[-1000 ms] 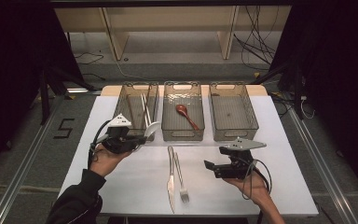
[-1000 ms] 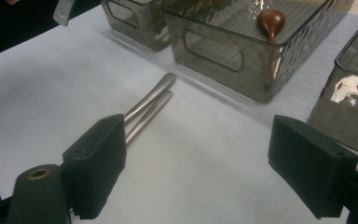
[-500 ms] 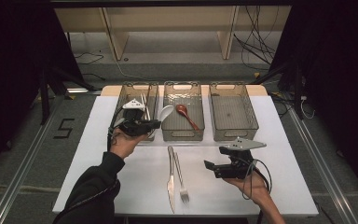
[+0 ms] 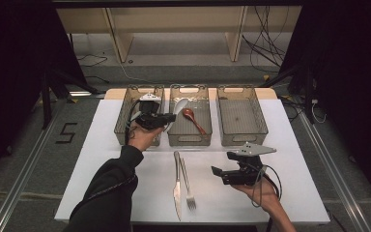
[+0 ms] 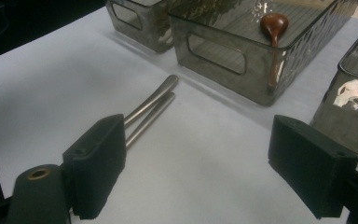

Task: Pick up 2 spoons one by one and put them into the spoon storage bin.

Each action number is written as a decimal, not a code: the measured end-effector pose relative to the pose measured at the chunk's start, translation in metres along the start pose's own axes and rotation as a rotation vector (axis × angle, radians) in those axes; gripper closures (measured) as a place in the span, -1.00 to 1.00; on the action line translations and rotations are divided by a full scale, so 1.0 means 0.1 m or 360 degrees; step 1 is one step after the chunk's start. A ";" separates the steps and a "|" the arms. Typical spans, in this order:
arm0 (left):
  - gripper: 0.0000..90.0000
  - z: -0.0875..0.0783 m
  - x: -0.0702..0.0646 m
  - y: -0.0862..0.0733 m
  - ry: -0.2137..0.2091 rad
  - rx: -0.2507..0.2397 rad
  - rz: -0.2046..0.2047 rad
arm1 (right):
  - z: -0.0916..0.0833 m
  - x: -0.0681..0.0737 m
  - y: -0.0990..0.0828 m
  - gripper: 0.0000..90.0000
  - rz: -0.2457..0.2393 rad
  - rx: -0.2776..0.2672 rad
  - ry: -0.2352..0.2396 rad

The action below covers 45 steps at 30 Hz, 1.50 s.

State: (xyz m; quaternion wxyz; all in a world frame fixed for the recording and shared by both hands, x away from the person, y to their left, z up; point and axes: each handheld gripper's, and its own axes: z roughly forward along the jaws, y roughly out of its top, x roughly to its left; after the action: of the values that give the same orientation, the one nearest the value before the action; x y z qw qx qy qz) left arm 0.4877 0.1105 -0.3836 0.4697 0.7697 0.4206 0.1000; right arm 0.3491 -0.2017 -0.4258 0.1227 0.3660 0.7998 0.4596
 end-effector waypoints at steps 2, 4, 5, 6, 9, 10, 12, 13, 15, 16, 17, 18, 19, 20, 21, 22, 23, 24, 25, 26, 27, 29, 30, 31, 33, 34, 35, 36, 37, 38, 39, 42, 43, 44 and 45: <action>0.89 0.03 0.00 0.01 0.0002 0.0005 -0.0003 | 0.00 0.00 0.00 -0.55 0.0000 0.0003 -0.0001; 0.89 0.05 0.01 0.03 0.0000 0.0004 -0.0006 | 0.01 0.00 0.00 -0.55 0.0001 0.0004 0.0002; 0.89 0.06 0.01 0.04 0.0004 0.0010 -0.0005 | 0.01 0.00 0.00 -0.55 0.0000 0.0003 0.0001; 0.89 0.08 0.01 0.05 0.0008 0.0012 -0.0006 | 0.01 0.00 0.00 -0.55 0.0001 0.0002 0.0004; 0.89 0.13 0.02 0.07 0.0022 0.0017 -0.0017 | 0.02 0.00 -0.01 -0.55 -0.0006 0.0008 0.0002; 0.89 0.15 0.03 0.08 0.0025 0.0023 -0.0015 | 0.02 0.00 -0.01 -0.55 -0.0006 0.0008 0.0001; 0.89 0.18 0.05 0.10 0.0019 0.0025 -0.0029 | 0.02 0.00 -0.01 -0.55 -0.0006 0.0005 0.0002; 0.89 0.20 0.05 0.11 0.0016 0.0032 -0.0035 | 0.01 0.00 -0.01 -0.55 -0.0005 0.0005 0.0002; 0.89 0.23 0.06 0.11 0.0023 0.0045 -0.0035 | 0.01 0.00 0.00 -0.55 -0.0002 0.0005 0.0002; 0.89 0.25 0.06 0.12 0.0024 0.0047 -0.0044 | 0.01 -0.01 -0.01 -0.55 -0.0001 0.0006 0.0002; 0.89 0.26 0.06 0.12 0.0023 0.0048 -0.0050 | 0.01 -0.01 -0.01 -0.55 -0.0002 0.0005 0.0002; 0.89 0.27 0.06 0.12 0.0024 0.0044 -0.0059 | 0.01 -0.01 -0.01 -0.55 -0.0004 0.0005 0.0003; 0.89 0.28 0.06 0.12 0.0027 0.0046 -0.0060 | 0.01 -0.01 -0.01 -0.55 -0.0004 0.0006 0.0003; 0.89 0.28 0.07 0.12 0.0025 0.0053 -0.0063 | 0.01 0.00 -0.01 -0.55 -0.0005 0.0006 0.0003; 0.89 0.29 0.06 0.11 0.0027 0.0052 -0.0066 | 0.01 0.00 -0.01 -0.55 -0.0005 0.0006 0.0004; 0.88 0.30 0.06 0.10 0.0032 0.0061 -0.0060 | 0.01 0.00 -0.01 -0.55 -0.0005 0.0005 0.0004; 0.88 0.32 0.06 0.09 0.0037 0.0064 -0.0062 | 0.01 0.00 0.00 -0.55 -0.0005 0.0004 0.0003; 0.88 0.33 0.06 0.08 0.0040 0.0071 -0.0066 | 0.01 0.00 0.00 -0.55 -0.0004 0.0003 0.0004; 0.88 0.34 0.07 0.07 0.0046 0.0083 -0.0061 | 0.01 0.00 0.00 -0.55 -0.0004 0.0004 0.0005; 0.88 0.36 0.06 0.05 0.0054 0.0086 -0.0069 | 0.01 0.00 0.00 -0.55 -0.0004 0.0004 0.0005; 0.88 0.37 0.07 0.05 0.0056 0.0096 -0.0067 | 0.01 0.00 0.00 -0.55 -0.0004 0.0003 0.0005; 0.88 0.39 0.07 0.04 0.0060 0.0104 -0.0071 | 0.01 0.00 0.00 -0.55 -0.0006 0.0004 0.0006; 0.88 0.39 0.07 0.03 0.0064 0.0110 -0.0067 | 0.01 0.00 0.00 -0.55 -0.0007 0.0006 0.0006; 0.88 0.40 0.06 0.03 0.0064 0.0114 -0.0070 | 0.01 0.00 0.00 -0.55 -0.0005 0.0004 0.0006; 0.87 0.41 0.06 0.03 0.0064 0.0134 -0.0064 | 0.01 0.00 0.00 -0.54 -0.0006 0.0008 0.0006; 0.87 0.41 0.05 0.03 0.0072 0.0138 -0.0059 | 0.01 0.00 0.00 -0.54 -0.0008 0.0009 0.0008; 0.86 0.41 0.04 0.03 0.0085 0.0137 -0.0050 | 0.01 0.00 -0.01 -0.54 -0.0010 0.0009 0.0010; 0.85 0.41 0.03 0.03 0.0095 0.0131 -0.0055 | 0.01 0.00 0.00 -0.54 -0.0012 0.0011 0.0010; 0.73 0.40 0.02 0.04 0.0088 0.0126 -0.0072 | 0.01 0.00 -0.01 -0.54 -0.0011 0.0010 0.0012; 0.61 0.38 0.01 0.05 0.0074 0.0130 -0.0072 | 0.01 0.00 -0.01 -0.54 -0.0009 0.0013 0.0009; 0.52 0.35 0.00 0.07 0.0073 0.0127 -0.0058 | 0.01 0.00 -0.01 -0.54 -0.0010 0.0011 0.0008; 0.36 0.25 -0.04 0.10 0.0075 0.0118 -0.0037 | 0.01 0.00 -0.01 -0.54 -0.0011 0.0011 0.0006; 0.30 0.21 -0.05 0.11 0.0065 0.0113 -0.0032 | 0.01 0.00 -0.01 -0.54 -0.0010 0.0010 0.0007; 0.26 0.17 -0.06 0.11 0.0062 0.0104 -0.0022 | 0.01 0.00 -0.01 -0.54 -0.0010 0.0009 0.0007; 0.19 0.13 -0.07 0.11 0.0061 0.0098 -0.0020 | 0.01 0.00 -0.01 -0.54 -0.0009 0.0012 0.0006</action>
State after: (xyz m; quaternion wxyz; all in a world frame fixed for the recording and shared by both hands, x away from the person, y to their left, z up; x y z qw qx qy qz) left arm 0.4967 0.0953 -0.3798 0.4383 0.7791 0.4371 0.0988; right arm 0.3490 -0.2014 -0.4266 0.1211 0.3634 0.8028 0.4570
